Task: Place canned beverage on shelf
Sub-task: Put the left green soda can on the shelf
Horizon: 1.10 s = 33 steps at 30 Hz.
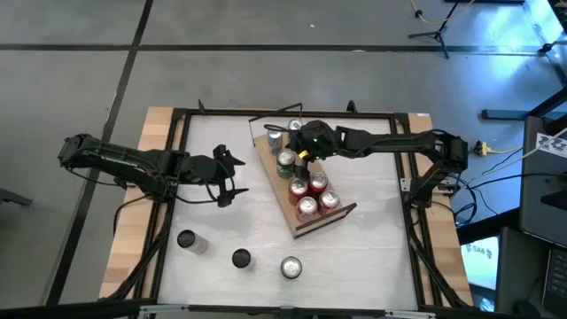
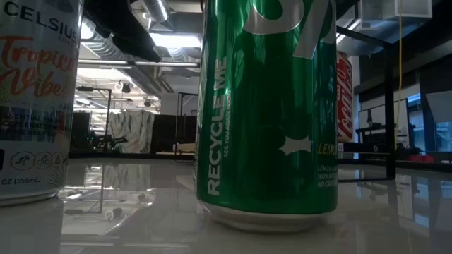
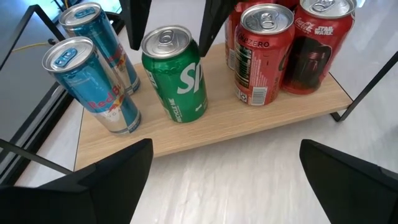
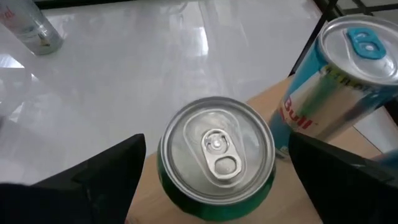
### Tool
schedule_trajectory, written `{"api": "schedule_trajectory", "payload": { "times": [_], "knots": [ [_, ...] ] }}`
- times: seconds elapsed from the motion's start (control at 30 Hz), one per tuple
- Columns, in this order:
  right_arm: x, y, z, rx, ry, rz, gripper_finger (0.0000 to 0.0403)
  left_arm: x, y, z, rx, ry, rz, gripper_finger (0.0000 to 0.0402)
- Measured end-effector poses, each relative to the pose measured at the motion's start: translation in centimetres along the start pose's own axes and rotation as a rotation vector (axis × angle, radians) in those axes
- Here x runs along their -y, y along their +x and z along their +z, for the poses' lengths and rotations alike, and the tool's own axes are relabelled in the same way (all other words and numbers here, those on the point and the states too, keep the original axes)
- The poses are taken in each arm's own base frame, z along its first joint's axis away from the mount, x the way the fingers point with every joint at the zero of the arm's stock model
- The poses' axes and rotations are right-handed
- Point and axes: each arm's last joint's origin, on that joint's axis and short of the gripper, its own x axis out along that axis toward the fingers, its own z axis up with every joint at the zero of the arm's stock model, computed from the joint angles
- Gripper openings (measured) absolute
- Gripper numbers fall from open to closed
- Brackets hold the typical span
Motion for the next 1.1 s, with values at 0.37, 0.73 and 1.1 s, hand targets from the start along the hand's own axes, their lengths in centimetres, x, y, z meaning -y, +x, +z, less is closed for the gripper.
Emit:
{"api": "schedule_trajectory", "payload": {
  "times": [0.37, 0.73, 1.1],
  "knots": [
    [0.0, 0.0, 0.0, 0.004, -0.001, 0.004, 0.0388, 0.0, 0.0, 0.0, 0.0, 0.0, 0.0, 0.0393],
    [0.0, -0.4, 0.6, -0.021, 0.015, 0.005, 0.0388, 0.0, 0.0, 0.0, 0.0, 0.0, 0.0, 0.0393],
    [-0.1, -2.8, 4.3, -0.048, 0.03, -0.019, 0.0388, 0.0, 0.0, 0.0, 0.0, 0.0, 0.0, 0.0393]
  ]
}}
